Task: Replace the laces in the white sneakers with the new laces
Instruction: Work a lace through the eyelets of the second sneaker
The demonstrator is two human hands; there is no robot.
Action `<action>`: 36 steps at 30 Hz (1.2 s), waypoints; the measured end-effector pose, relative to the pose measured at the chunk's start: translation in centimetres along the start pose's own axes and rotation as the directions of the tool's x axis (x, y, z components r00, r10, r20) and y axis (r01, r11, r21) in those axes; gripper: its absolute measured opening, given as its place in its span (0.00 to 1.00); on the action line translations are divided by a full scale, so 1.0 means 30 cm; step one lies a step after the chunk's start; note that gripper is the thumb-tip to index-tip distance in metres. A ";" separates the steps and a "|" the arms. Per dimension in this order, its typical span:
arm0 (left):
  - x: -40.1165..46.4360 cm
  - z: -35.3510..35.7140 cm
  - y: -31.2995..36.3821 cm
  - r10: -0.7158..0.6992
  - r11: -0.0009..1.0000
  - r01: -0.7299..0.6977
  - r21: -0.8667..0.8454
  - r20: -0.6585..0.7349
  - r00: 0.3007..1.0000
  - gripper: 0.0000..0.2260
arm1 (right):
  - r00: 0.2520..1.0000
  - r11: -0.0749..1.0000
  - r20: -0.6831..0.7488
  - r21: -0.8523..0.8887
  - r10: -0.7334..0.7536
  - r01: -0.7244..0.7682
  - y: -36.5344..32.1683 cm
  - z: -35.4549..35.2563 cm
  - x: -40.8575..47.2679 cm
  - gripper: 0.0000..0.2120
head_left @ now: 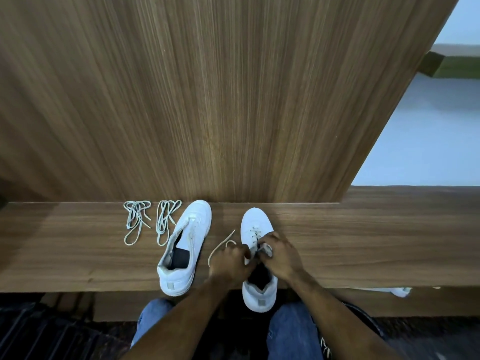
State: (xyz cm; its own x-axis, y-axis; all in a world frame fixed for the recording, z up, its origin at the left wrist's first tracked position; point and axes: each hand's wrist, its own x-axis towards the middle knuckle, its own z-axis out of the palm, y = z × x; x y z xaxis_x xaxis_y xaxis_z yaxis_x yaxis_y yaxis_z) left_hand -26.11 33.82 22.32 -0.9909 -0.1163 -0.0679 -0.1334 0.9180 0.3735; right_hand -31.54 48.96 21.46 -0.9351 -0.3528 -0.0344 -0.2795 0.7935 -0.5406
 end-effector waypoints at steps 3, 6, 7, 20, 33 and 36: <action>-0.006 0.022 0.029 -0.100 0.995 0.100 -0.011 0.029 0.995 0.15 | 0.995 0.983 -0.031 -0.159 -0.094 0.088 -0.008 -0.002 -0.006 0.11; -0.014 0.018 0.023 -0.167 0.984 0.166 -0.061 -0.001 0.986 0.12 | 0.976 0.957 -0.092 -0.233 -0.197 0.171 -0.009 -0.014 0.005 0.08; -0.016 0.016 0.019 -0.187 0.979 0.186 -0.087 0.004 0.982 0.12 | 0.972 0.960 -0.130 -0.230 -0.194 0.161 -0.006 -0.022 0.012 0.08; -0.010 0.013 0.028 -0.287 0.945 0.290 -0.151 0.042 0.957 0.12 | 0.863 0.843 -0.322 0.503 0.389 -0.192 0.079 -0.250 0.114 0.06; -0.019 0.020 -0.003 -0.311 0.905 0.312 -0.288 0.050 0.949 0.13 | 0.944 0.946 -0.102 0.119 0.312 -0.300 -0.015 0.039 -0.042 0.10; -0.022 0.026 -0.024 -0.359 0.833 0.373 -0.409 0.114 0.927 0.10 | 0.886 0.840 -0.049 0.349 0.460 -0.417 0.015 0.032 -0.022 0.07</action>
State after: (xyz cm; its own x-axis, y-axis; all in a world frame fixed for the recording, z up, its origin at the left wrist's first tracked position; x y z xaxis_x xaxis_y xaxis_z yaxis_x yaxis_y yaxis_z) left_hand -25.33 33.54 21.38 -0.8681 -0.3938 -0.3022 -0.4881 0.5664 0.6641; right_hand -30.85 49.07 20.44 -0.9681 0.0765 -0.2385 0.2310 0.6403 -0.7325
